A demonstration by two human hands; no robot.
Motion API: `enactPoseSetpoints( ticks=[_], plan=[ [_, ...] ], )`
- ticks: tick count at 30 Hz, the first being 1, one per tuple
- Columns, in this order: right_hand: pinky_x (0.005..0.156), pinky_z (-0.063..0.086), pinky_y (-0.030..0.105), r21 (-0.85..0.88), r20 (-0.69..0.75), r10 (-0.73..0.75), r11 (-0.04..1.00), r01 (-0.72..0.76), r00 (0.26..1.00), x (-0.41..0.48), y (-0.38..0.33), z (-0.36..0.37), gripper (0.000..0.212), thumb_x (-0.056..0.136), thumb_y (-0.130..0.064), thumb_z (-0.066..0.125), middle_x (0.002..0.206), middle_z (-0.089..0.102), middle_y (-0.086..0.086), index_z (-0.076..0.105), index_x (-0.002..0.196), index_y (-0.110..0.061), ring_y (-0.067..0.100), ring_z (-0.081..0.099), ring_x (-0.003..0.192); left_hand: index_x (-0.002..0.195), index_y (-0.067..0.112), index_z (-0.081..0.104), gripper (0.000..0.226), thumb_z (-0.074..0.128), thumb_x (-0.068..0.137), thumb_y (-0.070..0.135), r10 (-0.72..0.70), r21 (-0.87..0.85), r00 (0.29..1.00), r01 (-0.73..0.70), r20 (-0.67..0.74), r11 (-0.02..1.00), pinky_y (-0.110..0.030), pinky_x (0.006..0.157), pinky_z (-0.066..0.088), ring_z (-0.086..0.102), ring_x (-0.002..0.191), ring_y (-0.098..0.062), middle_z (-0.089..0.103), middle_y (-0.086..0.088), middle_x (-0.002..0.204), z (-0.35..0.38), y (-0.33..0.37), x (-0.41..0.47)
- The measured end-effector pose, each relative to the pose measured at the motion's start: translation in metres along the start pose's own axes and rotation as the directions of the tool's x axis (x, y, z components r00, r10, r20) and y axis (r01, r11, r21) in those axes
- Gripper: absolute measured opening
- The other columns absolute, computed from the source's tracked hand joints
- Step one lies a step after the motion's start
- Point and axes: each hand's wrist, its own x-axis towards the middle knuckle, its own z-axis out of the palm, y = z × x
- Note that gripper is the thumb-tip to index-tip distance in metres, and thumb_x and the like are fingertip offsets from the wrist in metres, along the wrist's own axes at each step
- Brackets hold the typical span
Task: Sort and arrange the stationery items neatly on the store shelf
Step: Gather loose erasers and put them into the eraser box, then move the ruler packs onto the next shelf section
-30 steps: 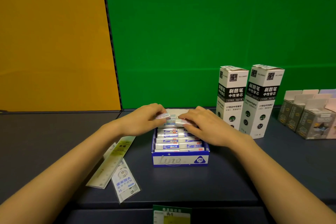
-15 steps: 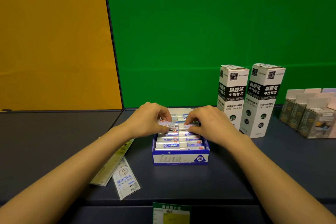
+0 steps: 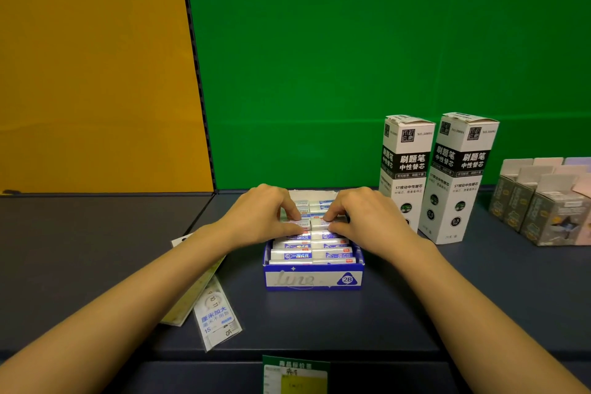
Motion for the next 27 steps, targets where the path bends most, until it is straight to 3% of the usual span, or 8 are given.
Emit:
enactPoseSetpoints(
  ticks=[6,14,19,22,27],
  plan=[
    [0.079,0.049,0.035,0.003,-0.002,-0.003,1.0,0.003,1.0,-0.001,-0.002,-0.001,0.017,0.084,-0.034,0.06,0.108,0.066,-0.007,0.07,0.097,-0.03,0.019,0.059,0.097,0.102,0.022,0.072,0.024,0.065,0.082,0.032,0.035,0.03,0.998,-0.037,0.051,0.999,-0.034,0.073,0.052,0.061,0.082,-0.014,0.067,0.002,0.104,-0.005,-0.002,-0.004],
    [0.08,0.05,0.037,-0.046,-0.012,0.022,0.999,-0.022,1.0,-0.001,-0.004,-0.001,0.013,0.082,-0.037,0.061,0.104,0.068,-0.008,0.07,0.089,-0.031,0.02,0.06,0.097,0.105,0.023,0.071,0.023,0.059,0.086,0.032,0.075,0.124,0.993,-0.086,0.093,0.989,-0.026,0.068,0.038,0.048,0.084,-0.005,0.062,0.004,0.11,-0.003,0.0,-0.002],
    [0.072,0.049,0.032,-0.031,-0.021,0.019,0.999,-0.02,1.0,-0.003,-0.005,-0.002,0.018,0.085,-0.04,0.056,0.101,0.068,-0.008,0.07,0.09,-0.029,0.017,0.061,0.092,0.11,0.023,0.068,0.028,0.053,0.089,0.035,0.079,0.116,0.997,-0.081,0.025,0.99,-0.026,0.08,0.038,0.052,0.105,-0.013,0.063,0.003,0.114,-0.002,-0.002,-0.01],
    [0.07,0.046,0.03,-0.013,-0.034,0.011,1.0,-0.011,0.999,-0.004,-0.006,-0.004,0.022,0.088,-0.039,0.051,0.106,0.066,-0.007,0.069,0.096,-0.029,0.017,0.06,0.094,0.113,0.021,0.064,0.029,0.05,0.091,0.035,0.013,0.123,0.992,0.003,-0.125,0.992,-0.031,0.085,0.043,0.053,0.105,-0.014,0.062,0.003,0.115,-0.005,-0.005,-0.027],
    [0.078,0.051,0.035,0.075,-0.067,-0.024,0.997,0.029,0.997,-0.004,-0.017,-0.013,0.02,0.09,-0.033,0.049,0.106,0.065,-0.008,0.066,0.101,-0.029,0.013,0.06,0.094,0.095,0.022,0.061,0.022,0.049,0.089,0.04,-0.223,0.126,0.938,0.263,-0.267,0.957,-0.029,0.068,0.041,0.055,0.087,-0.016,0.059,0.007,0.093,-0.022,-0.02,-0.071]
  ],
)
